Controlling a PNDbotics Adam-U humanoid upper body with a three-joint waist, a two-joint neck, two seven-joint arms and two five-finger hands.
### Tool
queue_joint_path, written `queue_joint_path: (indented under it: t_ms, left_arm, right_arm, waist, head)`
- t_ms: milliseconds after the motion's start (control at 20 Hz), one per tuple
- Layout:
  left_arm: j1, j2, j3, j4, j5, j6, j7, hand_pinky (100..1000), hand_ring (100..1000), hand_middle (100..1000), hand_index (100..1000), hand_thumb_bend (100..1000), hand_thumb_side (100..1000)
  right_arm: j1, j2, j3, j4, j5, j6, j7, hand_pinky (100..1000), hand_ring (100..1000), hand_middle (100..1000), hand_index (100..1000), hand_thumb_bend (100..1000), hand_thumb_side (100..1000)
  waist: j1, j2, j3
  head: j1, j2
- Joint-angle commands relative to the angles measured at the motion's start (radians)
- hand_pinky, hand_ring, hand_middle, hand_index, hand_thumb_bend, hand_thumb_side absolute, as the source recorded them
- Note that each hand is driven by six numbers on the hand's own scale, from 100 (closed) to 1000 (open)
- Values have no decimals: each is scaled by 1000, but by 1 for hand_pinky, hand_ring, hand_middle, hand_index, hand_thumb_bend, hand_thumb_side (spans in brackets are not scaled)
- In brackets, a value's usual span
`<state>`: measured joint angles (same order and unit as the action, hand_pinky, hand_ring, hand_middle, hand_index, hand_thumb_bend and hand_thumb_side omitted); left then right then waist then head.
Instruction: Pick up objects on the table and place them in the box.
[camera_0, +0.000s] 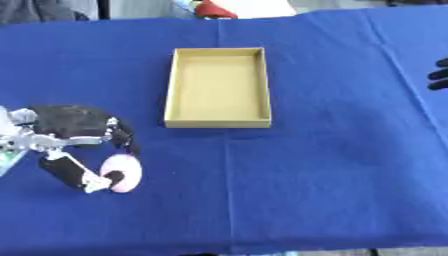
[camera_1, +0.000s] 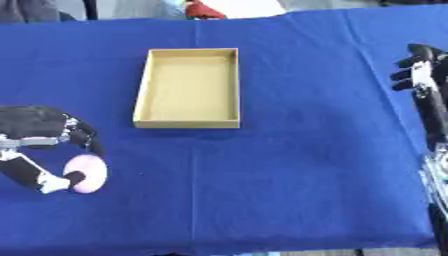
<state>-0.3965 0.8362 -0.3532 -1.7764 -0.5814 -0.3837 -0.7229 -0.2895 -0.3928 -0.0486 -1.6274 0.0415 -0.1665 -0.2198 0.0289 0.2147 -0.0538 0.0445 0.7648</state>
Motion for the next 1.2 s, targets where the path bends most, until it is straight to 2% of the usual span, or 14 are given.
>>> queue_joint_path:
  t_ms: [50,150,250,300,400,450,500,600,950,1200]
  left_arm:
    - [-11,30,20,-8,-25,-99,-110,712,652,657,817,183,382]
    - [-9,31,24,-6,-39,-105,-118,696,634,638,803,164,356]
    - [-7,31,28,-4,-48,-110,-121,656,587,581,753,131,321]
    - [-6,30,31,-2,-49,-111,-121,627,552,538,709,100,299]
    - [-5,29,38,0,-42,-112,-115,570,479,444,599,100,253]
    - [-5,29,40,1,-35,-112,-111,570,479,444,599,100,253]
    - [-5,28,44,1,-26,-112,-106,536,417,354,504,100,230]
    - [-5,26,51,3,-2,-110,-98,511,368,284,437,100,227]
    - [-18,17,104,-9,126,-70,-64,501,344,251,411,100,253]
    - [-103,-4,138,0,187,-35,-7,501,347,257,420,100,258]
  right_arm:
    - [-7,-25,-2,-10,4,-2,3,510,563,575,779,100,797]
    - [-7,-25,-2,-10,4,-2,3,510,563,575,779,100,797]
    - [-7,-25,-2,-9,4,-2,3,510,563,575,779,100,798]
    - [-7,-26,-2,-9,4,-2,3,510,563,575,779,100,798]
    - [-7,-26,-1,-9,3,-1,3,510,563,575,779,100,799]
    - [-7,-25,-1,-9,3,-1,4,510,563,575,779,100,799]
    - [-7,-25,-1,-8,3,-1,3,510,563,575,779,100,799]
    - [-7,-25,-1,-8,3,-1,3,510,563,575,779,100,799]
    - [-5,-25,-3,-7,3,-1,1,510,563,574,779,100,798]
    - [-4,-25,-2,-7,2,-1,3,510,563,574,779,100,797]
  waist:
    - [0,-18,1]
    - [0,-18,1]
    - [0,-18,2]
    - [0,-18,2]
    - [-1,-18,3]
    - [-1,-18,3]
    - [-2,-19,3]
    - [-3,-19,3]
    - [-5,-21,5]
    - [-7,-24,6]
  head:
    - [-2,5]
    - [-3,5]
    - [-3,5]
    - [-4,5]
    - [-4,5]
    - [-4,5]
    - [-4,5]
    - [-5,5]
    - [-9,5]
    - [-9,5]
